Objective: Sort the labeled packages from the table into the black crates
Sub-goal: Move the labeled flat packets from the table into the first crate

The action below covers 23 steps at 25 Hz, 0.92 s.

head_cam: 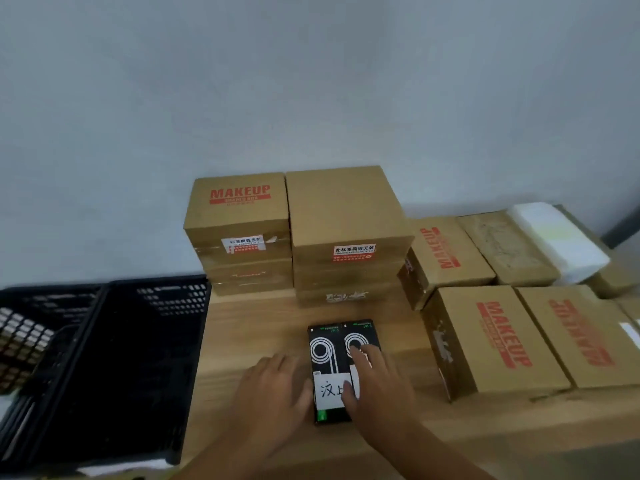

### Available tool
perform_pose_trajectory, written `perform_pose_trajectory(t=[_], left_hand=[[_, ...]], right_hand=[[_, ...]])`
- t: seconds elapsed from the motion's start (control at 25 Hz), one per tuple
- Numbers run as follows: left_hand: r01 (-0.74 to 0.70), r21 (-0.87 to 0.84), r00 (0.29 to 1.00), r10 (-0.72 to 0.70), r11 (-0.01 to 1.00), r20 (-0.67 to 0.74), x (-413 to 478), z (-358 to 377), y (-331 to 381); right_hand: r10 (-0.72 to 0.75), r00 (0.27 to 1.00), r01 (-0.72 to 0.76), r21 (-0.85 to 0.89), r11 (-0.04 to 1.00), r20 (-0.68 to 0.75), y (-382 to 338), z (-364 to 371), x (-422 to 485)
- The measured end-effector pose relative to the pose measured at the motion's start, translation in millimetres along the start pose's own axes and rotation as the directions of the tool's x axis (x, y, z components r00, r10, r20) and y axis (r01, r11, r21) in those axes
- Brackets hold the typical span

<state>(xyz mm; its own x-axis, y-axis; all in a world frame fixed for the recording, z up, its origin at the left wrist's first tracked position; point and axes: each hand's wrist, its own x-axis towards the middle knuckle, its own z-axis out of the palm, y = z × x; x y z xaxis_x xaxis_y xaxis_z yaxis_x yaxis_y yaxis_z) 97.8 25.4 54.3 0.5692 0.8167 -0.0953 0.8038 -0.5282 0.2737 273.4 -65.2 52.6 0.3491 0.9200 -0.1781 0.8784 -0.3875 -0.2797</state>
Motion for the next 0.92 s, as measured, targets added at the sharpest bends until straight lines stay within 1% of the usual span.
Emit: perform_pose_trajectory(t=[0.12, 0.2, 0.32, 0.44, 0.56, 0.8, 0.92], left_hand=[[0.074, -0.032, 0.997, -0.074, 0.997, 0.007, 3, 14, 26], [0.102, -0.051, 0.995, -0.101, 0.994, 0.026, 10, 31, 36], [0.146, -0.092, 0.988, -0.141, 0.985, 0.057, 20, 62, 47], [0.174, -0.064, 0.984, -0.17, 0.983, 0.062, 31, 85, 57], [0.212, -0.041, 0.976, -0.21, 0.976, 0.06, 42, 97, 62], [0.33, -0.092, 0.941, -0.32, 0.939, 0.107, 46, 111, 72], [0.355, -0.081, 0.933, -0.347, 0.931, 0.1, 45, 116, 73]], right_hand=[[-0.067, 0.998, 0.066, 0.032, 0.997, 0.007, 21, -4, 3], [-0.086, 0.996, 0.086, 0.047, 0.995, -0.005, 32, -3, 2], [-0.077, 0.997, 0.076, 0.071, 0.995, 0.01, 46, -1, -3], [-0.095, 0.995, 0.093, 0.06, 0.994, 0.024, 60, -2, -9], [-0.085, 0.996, 0.084, 0.048, 0.995, 0.019, 71, -7, -7], [-0.066, 0.998, 0.066, 0.029, 0.997, 0.005, 85, -14, -5], [-0.05, 0.999, 0.05, 0.031, 0.998, 0.006, 92, -13, -7]])
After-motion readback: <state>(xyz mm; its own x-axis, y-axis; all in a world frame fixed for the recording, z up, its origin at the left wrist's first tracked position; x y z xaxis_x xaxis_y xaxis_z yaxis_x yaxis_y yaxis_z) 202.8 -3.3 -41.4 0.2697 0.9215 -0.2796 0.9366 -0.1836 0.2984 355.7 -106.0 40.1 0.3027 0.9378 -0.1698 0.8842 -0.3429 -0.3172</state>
